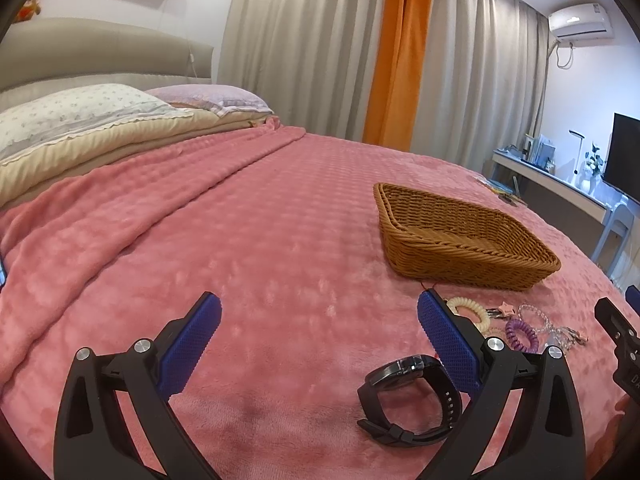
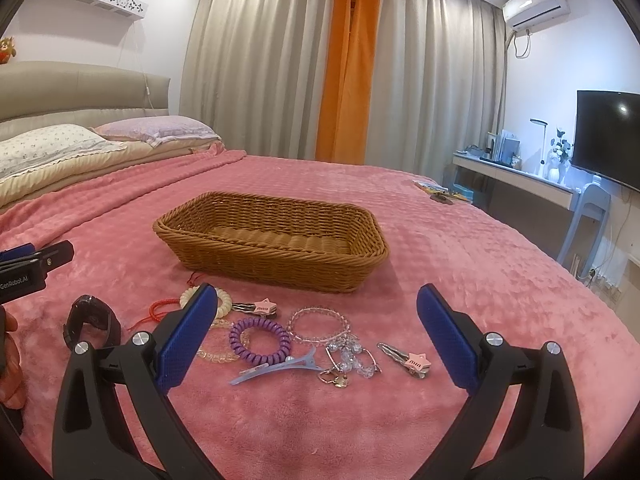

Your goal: Organize jewelry

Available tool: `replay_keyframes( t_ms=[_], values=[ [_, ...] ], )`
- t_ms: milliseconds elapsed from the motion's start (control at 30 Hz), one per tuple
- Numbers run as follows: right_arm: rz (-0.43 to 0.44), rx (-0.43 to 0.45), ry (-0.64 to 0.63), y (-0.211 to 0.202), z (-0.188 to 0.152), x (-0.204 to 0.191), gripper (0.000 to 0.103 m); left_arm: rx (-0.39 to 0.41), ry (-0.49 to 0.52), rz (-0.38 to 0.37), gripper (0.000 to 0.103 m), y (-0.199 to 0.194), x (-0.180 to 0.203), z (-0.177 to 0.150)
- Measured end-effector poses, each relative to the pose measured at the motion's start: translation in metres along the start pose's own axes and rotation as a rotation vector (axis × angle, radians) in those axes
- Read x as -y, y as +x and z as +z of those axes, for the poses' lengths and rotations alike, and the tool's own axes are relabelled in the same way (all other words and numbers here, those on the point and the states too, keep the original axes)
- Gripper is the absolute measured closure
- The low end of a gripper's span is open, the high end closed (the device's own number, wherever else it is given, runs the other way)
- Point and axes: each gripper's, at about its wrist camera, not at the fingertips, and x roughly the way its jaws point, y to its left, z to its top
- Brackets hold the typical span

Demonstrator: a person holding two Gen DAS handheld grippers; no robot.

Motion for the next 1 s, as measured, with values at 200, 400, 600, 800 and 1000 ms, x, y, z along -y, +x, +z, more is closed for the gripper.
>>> replay_keyframes(
  t_ms=[200,400,600,800,1000],
  values=[
    [0.002,-0.003,0.006,0.0001,-0.0003,0.0004,0.008,0.003,0.003,0.002,0.007,-0.0002,0.0008,-0.001],
    [0.003,-0.004,0.001,-0.0004,0.0,-0.001,0.008,0.001,-0.001,0.0,0.007,0.0002,0.0007,-0.0013],
    [0.005,-0.005,0.004,-0.0005,-0.0002,-0.0013,0.008,0.001,0.004,0.002,0.007,0.0,0.0011,-0.0016],
    [0.005,-0.005,0.005,-0.0004,-0.0002,-0.001,0.008,0.0,0.006,0.001,0.007,0.0008,0.0024,-0.0027],
    [0.004,-0.004,0.002,-0.0006,-0.0002,-0.0013,0.008,-0.001,0.007,0.001,0.007,0.0009,0.0029,-0.0032]
  ],
)
